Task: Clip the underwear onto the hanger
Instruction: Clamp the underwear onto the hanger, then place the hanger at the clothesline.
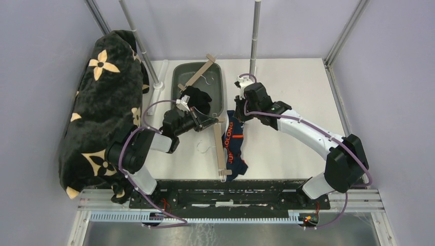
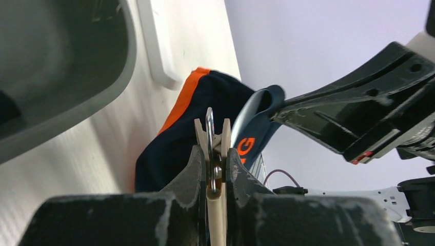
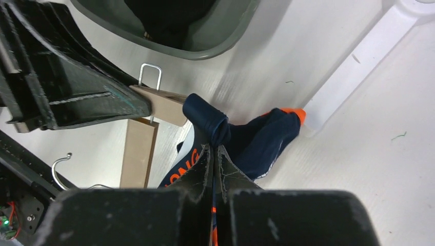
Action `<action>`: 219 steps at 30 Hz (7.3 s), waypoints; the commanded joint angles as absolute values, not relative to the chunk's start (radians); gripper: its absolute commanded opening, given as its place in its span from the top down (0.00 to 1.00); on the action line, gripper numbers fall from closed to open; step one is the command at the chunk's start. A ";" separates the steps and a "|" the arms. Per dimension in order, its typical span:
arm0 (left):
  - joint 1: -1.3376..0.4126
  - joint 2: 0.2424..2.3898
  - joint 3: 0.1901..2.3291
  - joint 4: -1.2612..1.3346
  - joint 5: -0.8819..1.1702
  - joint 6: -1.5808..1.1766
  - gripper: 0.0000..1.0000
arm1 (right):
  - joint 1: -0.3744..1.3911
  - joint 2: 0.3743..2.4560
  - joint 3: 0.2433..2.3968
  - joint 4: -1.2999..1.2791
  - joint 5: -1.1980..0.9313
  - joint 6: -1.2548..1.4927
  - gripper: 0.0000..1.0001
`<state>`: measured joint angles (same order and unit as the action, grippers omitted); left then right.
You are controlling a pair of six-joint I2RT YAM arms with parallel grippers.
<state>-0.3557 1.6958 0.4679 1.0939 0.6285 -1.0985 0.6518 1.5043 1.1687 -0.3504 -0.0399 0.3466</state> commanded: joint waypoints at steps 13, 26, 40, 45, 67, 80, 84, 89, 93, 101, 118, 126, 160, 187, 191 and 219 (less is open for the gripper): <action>-0.390 1.573 0.532 1.061 0.641 -1.035 0.97 | 0.631 1.434 1.182 -0.300 -0.031 0.298 1.00; -0.425 1.560 0.556 1.094 0.645 -1.023 0.97 | 0.596 1.423 1.196 -0.286 -0.092 0.272 1.00; -0.461 1.575 0.581 1.081 0.634 -1.004 0.97 | 0.582 1.414 1.195 -0.284 -0.109 0.267 1.00; -0.468 1.577 0.592 1.070 0.622 -0.998 0.97 | 0.580 1.407 1.195 -0.284 -0.123 0.268 1.00; -0.492 1.609 0.629 1.069 0.595 -0.987 0.97 | 0.579 1.399 1.205 -0.290 -0.148 0.267 1.00; -0.497 1.606 0.630 1.070 0.591 -0.984 0.97 | 0.579 1.399 1.206 -0.291 -0.149 0.267 1.00; -0.495 1.606 0.630 1.076 0.592 -0.986 0.97 | 0.578 1.397 1.205 -0.291 -0.149 0.267 1.00; -0.496 1.607 0.630 1.081 0.595 -0.989 0.95 | 0.579 1.392 1.203 -0.291 -0.147 0.267 1.00; -0.495 1.606 0.629 1.086 0.598 -0.991 0.81 | 0.578 1.387 1.199 -0.292 -0.141 0.266 1.00; -0.496 1.604 0.627 1.106 0.603 -0.995 0.56 | 0.576 1.391 1.191 -0.290 -0.138 0.265 1.00; -0.498 1.652 0.649 1.144 0.609 -1.007 0.56 | 0.557 1.401 1.163 -0.260 -0.129 0.270 1.00; -0.499 1.716 0.692 1.161 0.596 -1.024 0.67 | 0.531 1.426 1.168 -0.247 -0.119 0.278 0.60; -0.499 1.820 0.841 1.158 0.575 -1.094 0.72 | 0.616 1.418 0.907 0.030 -0.194 0.339 0.38; -0.494 1.837 0.884 1.175 0.582 -1.113 0.55 | 0.598 1.435 0.915 0.083 -0.222 0.389 0.74; -0.473 1.830 0.909 1.178 0.595 -1.106 0.47 | 0.583 1.418 0.913 0.088 -0.231 0.409 0.77; -0.394 1.664 0.590 1.381 0.627 -1.030 0.42 | 0.231 1.593 0.822 0.955 -0.744 0.992 0.87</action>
<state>-0.3573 1.6520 0.5976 1.2476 0.5968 -1.0824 0.2554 1.5322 0.7868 0.5869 -0.5995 0.7944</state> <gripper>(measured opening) 0.578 0.215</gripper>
